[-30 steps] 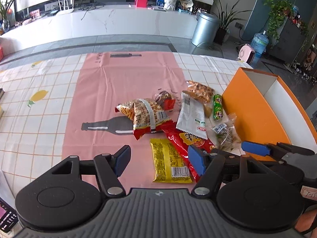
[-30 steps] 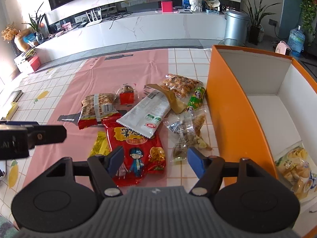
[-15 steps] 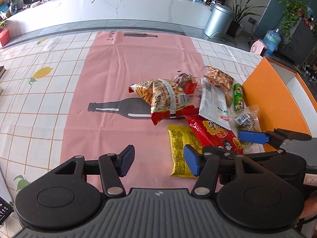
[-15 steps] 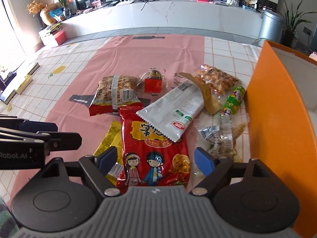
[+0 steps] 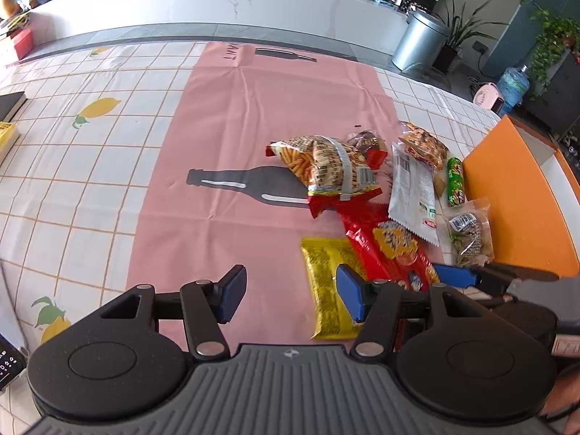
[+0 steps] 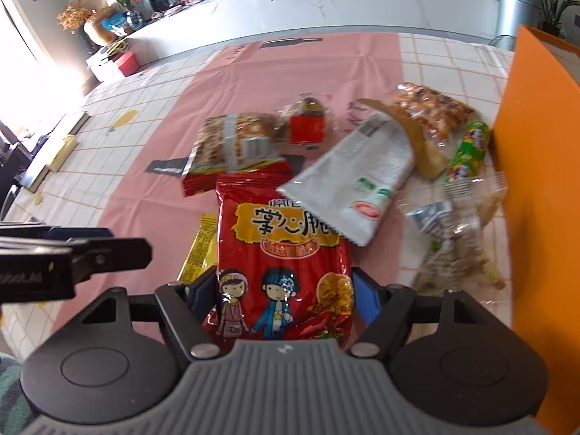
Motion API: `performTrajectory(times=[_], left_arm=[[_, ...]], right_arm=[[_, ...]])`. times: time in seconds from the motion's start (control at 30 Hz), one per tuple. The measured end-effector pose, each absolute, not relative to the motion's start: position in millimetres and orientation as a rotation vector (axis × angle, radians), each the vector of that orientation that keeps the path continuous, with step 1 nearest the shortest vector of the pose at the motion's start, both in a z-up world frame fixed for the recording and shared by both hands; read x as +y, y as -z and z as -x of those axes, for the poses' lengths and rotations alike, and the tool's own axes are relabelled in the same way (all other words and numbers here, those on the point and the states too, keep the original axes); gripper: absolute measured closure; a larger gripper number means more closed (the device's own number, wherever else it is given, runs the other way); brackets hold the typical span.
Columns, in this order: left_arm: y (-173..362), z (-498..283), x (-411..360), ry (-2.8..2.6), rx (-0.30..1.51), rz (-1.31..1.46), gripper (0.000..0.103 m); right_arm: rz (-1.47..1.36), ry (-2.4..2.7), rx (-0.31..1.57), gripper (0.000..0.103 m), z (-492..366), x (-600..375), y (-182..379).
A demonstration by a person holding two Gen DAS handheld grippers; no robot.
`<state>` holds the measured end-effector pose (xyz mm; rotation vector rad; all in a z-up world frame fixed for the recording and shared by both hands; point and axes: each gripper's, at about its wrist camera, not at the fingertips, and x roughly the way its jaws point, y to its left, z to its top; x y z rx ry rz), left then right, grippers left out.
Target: Organize snacks
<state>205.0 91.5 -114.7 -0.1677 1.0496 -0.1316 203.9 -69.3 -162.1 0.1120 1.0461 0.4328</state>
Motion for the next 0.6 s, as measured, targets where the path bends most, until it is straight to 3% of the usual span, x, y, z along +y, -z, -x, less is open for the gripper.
performTrajectory(times=[0.2,0.43,0.6], left_arm=[[111.8,-202.5,86.8,0.167,1.032,0.173,0.034],[123.4,-203.9,48.2,0.297,1.073,0.050,0.018],[138.7,-205.2,32.1,0.286,1.107,-0.010,0.018]], right_arm=[[-0.057,-0.330,1.046,0.034,-188.6,-70.1,149.5],[0.000,-0.205,1.051,0.034,-162.8,-99.6,144.2],[0.069,-0.210,1.039,0.033,-155.8,-98.3,151.8]])
